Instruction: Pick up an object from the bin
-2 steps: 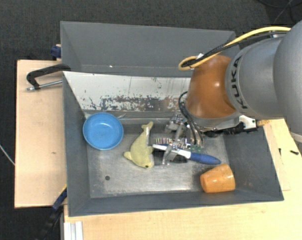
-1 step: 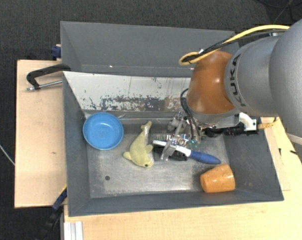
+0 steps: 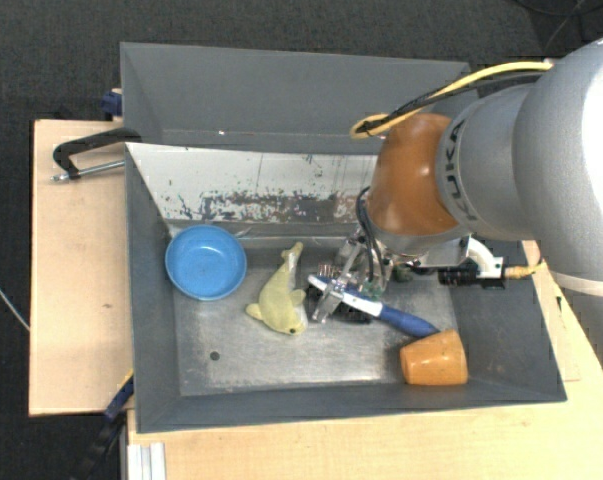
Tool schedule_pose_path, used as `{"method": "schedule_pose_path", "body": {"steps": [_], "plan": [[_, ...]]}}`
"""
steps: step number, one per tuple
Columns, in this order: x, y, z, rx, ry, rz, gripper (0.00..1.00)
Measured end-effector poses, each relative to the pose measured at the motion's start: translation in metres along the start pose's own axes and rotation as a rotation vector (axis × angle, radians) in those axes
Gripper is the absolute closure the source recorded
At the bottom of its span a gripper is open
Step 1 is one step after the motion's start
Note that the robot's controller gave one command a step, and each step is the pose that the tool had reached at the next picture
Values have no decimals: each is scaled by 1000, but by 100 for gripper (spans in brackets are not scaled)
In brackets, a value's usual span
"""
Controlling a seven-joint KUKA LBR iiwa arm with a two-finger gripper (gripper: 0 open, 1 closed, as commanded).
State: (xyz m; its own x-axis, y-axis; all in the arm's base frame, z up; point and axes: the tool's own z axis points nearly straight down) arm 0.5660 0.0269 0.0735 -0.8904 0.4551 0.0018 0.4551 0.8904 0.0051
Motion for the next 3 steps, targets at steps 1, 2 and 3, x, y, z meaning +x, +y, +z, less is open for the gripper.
{"method": "schedule_pose_path", "body": {"steps": [1, 2, 3], "plan": [[0, 1, -2, 3, 0, -2, 0], [-3, 3, -5, -2, -11, -3, 100], [-4, 6, -85, -2, -11, -5, 100]]}}
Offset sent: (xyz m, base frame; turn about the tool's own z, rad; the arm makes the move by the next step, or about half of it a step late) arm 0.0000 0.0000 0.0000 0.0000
